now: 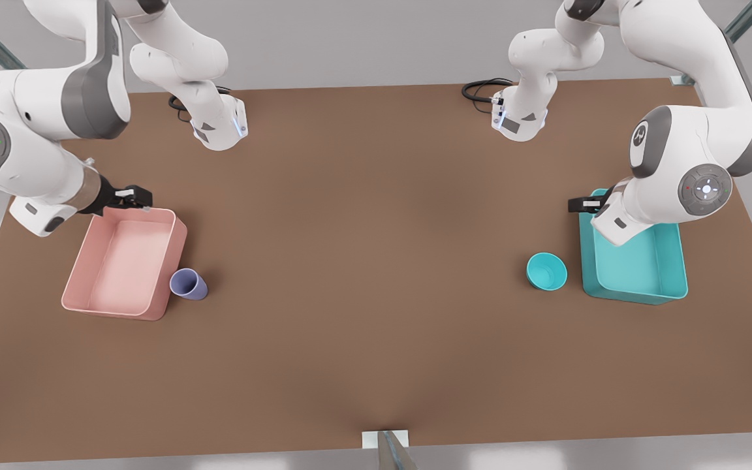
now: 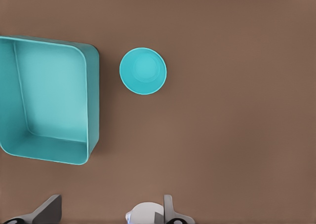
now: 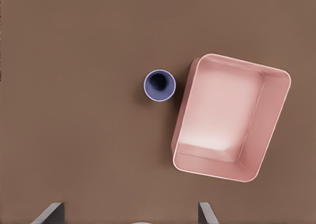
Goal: Put the bowls and cups in different boxes
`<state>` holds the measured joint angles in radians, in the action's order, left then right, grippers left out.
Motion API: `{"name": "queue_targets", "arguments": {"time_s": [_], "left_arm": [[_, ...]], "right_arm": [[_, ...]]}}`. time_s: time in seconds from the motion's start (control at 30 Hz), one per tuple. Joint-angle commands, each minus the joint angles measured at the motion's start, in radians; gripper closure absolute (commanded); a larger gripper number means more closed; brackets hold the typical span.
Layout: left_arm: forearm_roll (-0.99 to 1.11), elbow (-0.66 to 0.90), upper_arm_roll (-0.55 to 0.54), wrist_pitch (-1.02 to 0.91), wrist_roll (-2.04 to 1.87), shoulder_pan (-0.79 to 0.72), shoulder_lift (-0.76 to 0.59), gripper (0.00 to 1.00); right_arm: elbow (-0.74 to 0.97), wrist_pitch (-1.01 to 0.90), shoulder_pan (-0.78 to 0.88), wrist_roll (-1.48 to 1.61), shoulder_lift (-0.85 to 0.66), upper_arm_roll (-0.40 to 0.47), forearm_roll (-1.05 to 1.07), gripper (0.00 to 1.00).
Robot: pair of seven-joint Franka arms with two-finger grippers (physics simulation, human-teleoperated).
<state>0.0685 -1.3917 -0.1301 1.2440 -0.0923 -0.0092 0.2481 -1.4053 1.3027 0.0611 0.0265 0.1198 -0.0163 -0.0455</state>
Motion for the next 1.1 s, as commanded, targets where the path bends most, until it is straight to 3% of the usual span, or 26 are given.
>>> {"name": "queue_targets", "arguments": {"time_s": [0.0, 0.1, 0.23, 0.33, 0.43, 0.57, 0.83, 0.87, 1.0, 1.07], "left_arm": [[0.000, 0.000, 0.000, 0.000, -0.010, 0.000, -0.001, 0.00], [0.016, 0.016, -0.005, 0.060, -0.015, -0.020, 0.065, 0.00], [0.102, 0.010, -0.034, 0.414, -0.017, -0.077, 0.281, 0.00], [0.131, -0.028, -0.033, 0.548, -0.010, -0.083, 0.372, 0.00], [0.172, -0.223, -0.023, 0.736, -0.014, -0.075, 0.347, 0.00], [0.172, -0.320, 0.001, 0.825, -0.014, -0.075, 0.350, 0.00], [0.171, -0.383, 0.015, 0.827, -0.020, -0.075, 0.379, 0.00], [0.171, -0.383, 0.015, 0.828, -0.020, -0.075, 0.381, 0.06], [0.172, -0.382, 0.023, 0.841, -0.018, -0.075, 0.385, 0.54], [0.172, -0.380, 0.024, 0.841, -0.018, -0.075, 0.387, 0.56]], "right_arm": [[-0.003, 0.004, 0.003, 0.026, 0.003, 0.001, 0.004, 0.00], [0.072, 0.044, 0.109, 0.015, 0.210, 0.002, -0.014, 0.00], [0.028, 0.368, 0.160, 0.000, 0.382, 0.001, 0.035, 0.00], [-0.122, 0.550, 0.089, 0.020, 0.386, 0.001, 0.088, 0.00], [-0.228, 0.716, 0.039, 0.059, 0.385, 0.002, 0.090, 0.00], [-0.446, 0.886, -0.001, 0.110, 0.281, 0.002, 0.092, 0.00], [-0.543, 0.940, -0.014, 0.108, 0.279, 0.002, 0.093, 0.00], [-0.552, 0.938, -0.015, 0.108, 0.276, 0.002, 0.093, 0.00], [-0.566, 0.925, -0.021, 0.110, 0.276, 0.002, 0.092, 0.00], [-0.572, 0.917, -0.020, 0.110, 0.279, 0.002, 0.092, 0.00]]}}
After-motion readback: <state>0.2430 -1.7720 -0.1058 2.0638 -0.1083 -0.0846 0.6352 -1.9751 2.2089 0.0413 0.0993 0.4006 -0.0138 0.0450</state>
